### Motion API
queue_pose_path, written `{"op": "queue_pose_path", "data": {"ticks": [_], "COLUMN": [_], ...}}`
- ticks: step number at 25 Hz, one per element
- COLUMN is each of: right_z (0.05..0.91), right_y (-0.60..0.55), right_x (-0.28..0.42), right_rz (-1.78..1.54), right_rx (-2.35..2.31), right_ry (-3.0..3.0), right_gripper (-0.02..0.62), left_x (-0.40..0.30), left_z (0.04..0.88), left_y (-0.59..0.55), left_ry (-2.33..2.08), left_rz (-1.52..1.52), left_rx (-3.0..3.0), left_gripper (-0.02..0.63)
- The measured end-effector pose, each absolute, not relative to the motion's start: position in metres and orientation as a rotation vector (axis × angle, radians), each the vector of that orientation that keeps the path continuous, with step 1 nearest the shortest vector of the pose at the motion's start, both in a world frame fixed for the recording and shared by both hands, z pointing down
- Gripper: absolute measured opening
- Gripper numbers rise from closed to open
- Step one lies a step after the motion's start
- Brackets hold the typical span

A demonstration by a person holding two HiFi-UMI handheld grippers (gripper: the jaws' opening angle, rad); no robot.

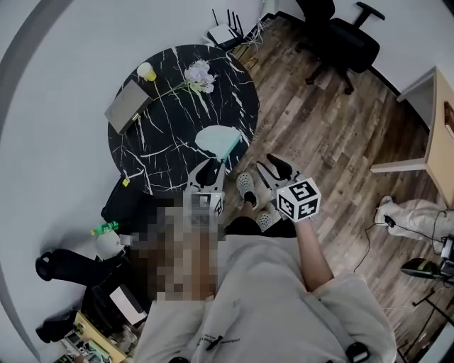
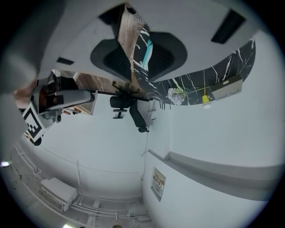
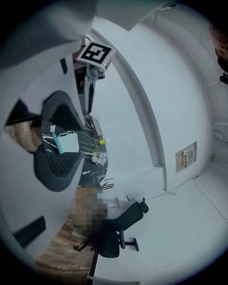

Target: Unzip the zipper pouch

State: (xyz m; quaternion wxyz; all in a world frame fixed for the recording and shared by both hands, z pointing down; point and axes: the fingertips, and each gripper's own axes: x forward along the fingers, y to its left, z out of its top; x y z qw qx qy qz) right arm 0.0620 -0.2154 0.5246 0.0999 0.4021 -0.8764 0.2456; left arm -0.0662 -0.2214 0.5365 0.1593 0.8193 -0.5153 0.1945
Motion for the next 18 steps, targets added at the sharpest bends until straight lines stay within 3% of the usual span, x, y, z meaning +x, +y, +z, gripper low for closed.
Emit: {"op": "queue_pose_path", "data": {"ticks": [18], "right_z": [0.582], "right_y": [-0.328], "right_x": [0.041], "right_rz": [0.819], "right_rx": [1.156], "right_ry": [-2.458], "right_gripper": [0.152], "left_x": [-0.037], "left_z": [0.696], "left_y": [-0.309], "left_ry": [-0.964], "left_rz": [1.014], "left_rx": [2.378], "left_gripper": [0.126]}}
